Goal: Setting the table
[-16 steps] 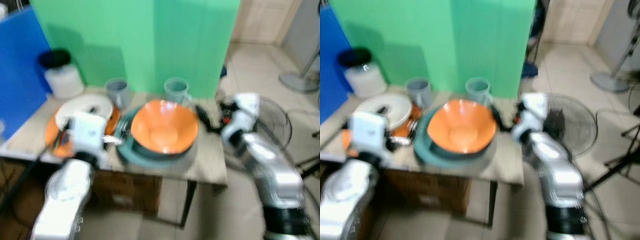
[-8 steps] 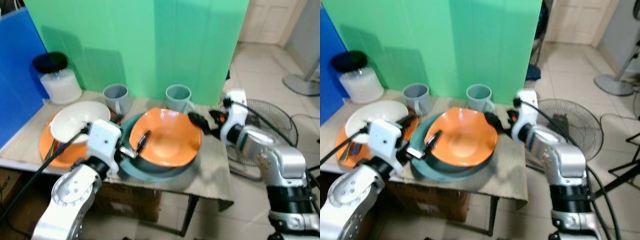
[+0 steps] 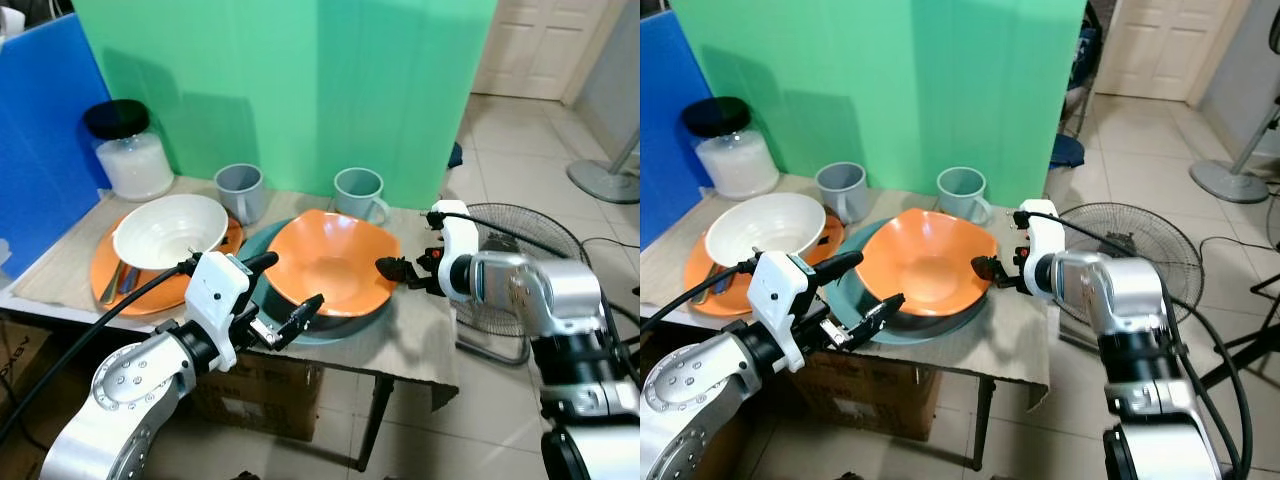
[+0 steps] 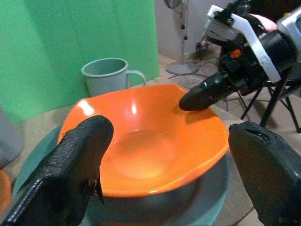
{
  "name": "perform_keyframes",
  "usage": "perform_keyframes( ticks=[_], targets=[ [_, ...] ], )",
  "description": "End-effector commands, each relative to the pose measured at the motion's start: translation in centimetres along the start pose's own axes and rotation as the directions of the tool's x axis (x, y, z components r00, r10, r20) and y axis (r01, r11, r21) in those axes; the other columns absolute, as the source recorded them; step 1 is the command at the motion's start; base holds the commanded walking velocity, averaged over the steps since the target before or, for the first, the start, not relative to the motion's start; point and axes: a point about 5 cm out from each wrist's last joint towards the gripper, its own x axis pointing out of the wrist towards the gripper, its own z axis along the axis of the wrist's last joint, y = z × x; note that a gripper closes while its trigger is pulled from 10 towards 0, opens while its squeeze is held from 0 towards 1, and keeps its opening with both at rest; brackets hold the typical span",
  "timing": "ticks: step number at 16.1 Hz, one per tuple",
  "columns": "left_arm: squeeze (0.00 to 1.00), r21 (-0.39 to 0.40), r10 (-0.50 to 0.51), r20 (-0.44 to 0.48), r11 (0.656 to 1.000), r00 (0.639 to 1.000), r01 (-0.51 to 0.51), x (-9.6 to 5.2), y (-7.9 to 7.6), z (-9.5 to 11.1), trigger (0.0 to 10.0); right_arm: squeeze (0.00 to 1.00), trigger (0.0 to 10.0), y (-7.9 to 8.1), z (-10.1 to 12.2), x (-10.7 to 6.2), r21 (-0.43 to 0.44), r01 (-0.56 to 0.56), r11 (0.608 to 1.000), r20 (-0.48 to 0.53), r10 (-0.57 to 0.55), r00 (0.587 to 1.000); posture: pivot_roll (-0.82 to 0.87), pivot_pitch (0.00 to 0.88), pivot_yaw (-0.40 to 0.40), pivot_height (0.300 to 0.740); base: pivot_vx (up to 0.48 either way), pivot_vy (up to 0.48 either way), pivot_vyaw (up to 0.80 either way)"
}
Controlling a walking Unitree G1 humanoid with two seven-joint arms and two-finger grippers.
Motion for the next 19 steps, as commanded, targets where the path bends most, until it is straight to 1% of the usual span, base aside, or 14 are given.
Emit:
perform_keyframes(
  ticks=[1,2,4,5,6,12,16,19],
  targets=[
    [0.05,0.019,-0.027,0.011,0.999,1.0,0.027,0.0,-0.2,0.6,10.0,0.0,10.0,-0.1,0.7,-0.2,0.032,0.003,0.999,0.001,-0.003,1.0,-0.06,0.0,0.009,0.74,0.0,0.0,0.0],
    [0.05,0.017,-0.029,0.01,0.999,1.0,0.029,0.1,-0.2,0.6,10.0,0.0,6.3,0.1,0.9,-0.1,0.054,-0.021,0.998,0.013,0.021,1.0,-0.07,0.0,0.008,0.74,0.0,0.0,0.0],
    [0.05,0.013,-0.035,0.008,0.999,0.999,0.034,0.1,-0.3,0.5,10.0,0.0,2.6,0.6,1.2,-0.2,0.088,-0.065,0.994,0.022,0.063,0.998,-0.07,0.0,0.007,0.74,0.0,0.0,0.0],
    [0.05,0.012,-0.036,0.007,0.999,0.999,0.036,0.1,-0.3,0.5,10.0,0.0,1.6,0.7,1.3,-0.2,0.093,-0.072,0.993,0.018,0.071,0.997,-0.07,0.0,0.006,0.74,0.0,0.0,0.0],
    [0.05,0.01,-0.04,0.004,0.999,0.999,0.04,0.0,-0.3,0.5,10.0,0.0,0.0,1.0,1.3,-0.2,0.104,-0.089,0.991,0.005,0.089,0.996,-0.07,0.0,0.005,0.74,0.0,0.0,0.0],
    [0.05,0.012,-0.036,-0.004,0.999,0.999,0.036,-0.1,-0.4,0.4,10.0,0.0,0.0,1.6,1.5,-0.3,0.13,-0.135,0.982,-0.01,0.138,0.99,-0.06,0.0,0.002,0.74,0.0,0.0,0.0],
    [0.05,0.012,-0.038,-0.007,0.999,0.999,0.038,0.0,-0.4,0.3,10.0,0.0,0.0,2.3,0.7,0.0,0.144,-0.16,0.977,-0.045,0.168,0.985,-0.06,0.0,0.0,0.74,0.0,0.0,0.0],
    [0.05,0.017,-0.041,-0.012,0.999,0.999,0.041,0.1,-0.5,0.2,10.0,0.0,0.0,2.4,0.2,0.2,0.157,-0.162,0.974,-0.065,0.174,0.983,-0.06,0.0,-0.001,0.74,0.0,0.0,0.0]
  ],
)
